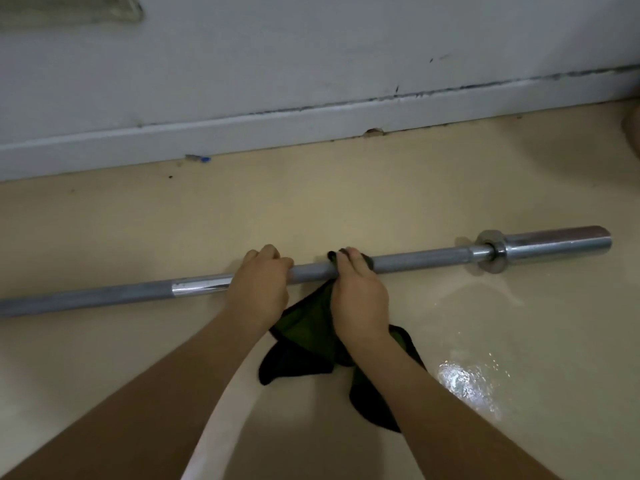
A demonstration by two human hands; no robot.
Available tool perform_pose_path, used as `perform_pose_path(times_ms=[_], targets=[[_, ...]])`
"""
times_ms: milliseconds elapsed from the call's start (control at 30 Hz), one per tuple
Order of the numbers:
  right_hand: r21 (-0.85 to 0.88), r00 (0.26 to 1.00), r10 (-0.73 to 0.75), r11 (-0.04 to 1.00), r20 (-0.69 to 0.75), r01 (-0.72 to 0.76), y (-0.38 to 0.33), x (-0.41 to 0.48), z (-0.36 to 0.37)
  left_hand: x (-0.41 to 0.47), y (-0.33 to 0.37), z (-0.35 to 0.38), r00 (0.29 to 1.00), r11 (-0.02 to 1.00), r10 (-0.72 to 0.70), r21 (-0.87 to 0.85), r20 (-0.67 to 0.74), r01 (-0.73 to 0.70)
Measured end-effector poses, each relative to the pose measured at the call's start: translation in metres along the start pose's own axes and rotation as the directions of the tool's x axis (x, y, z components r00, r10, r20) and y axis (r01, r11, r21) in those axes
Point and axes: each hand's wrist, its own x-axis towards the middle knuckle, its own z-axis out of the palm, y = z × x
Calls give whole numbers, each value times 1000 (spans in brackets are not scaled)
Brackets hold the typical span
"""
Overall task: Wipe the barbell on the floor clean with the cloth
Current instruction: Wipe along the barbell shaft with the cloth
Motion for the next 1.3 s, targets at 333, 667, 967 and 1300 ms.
perform_pose_path(times_ms=[333, 667, 967, 1300], targets=[[-3, 967, 138, 990, -212, -142, 81, 11, -40, -7, 43, 20, 985, 997, 56, 61, -166, -47], [-40, 933, 176, 979, -314, -199, 134, 17, -60, 17, 59, 32, 988, 978, 104, 192, -117, -80], [-189, 945, 40, 976, -325, -106, 169, 20, -76, 33, 72, 38, 977, 969, 212, 134, -25, -207], [-105, 972, 94, 987, -215, -118, 153, 39, -71, 64, 67, 27, 991, 989, 136, 53, 1, -136]])
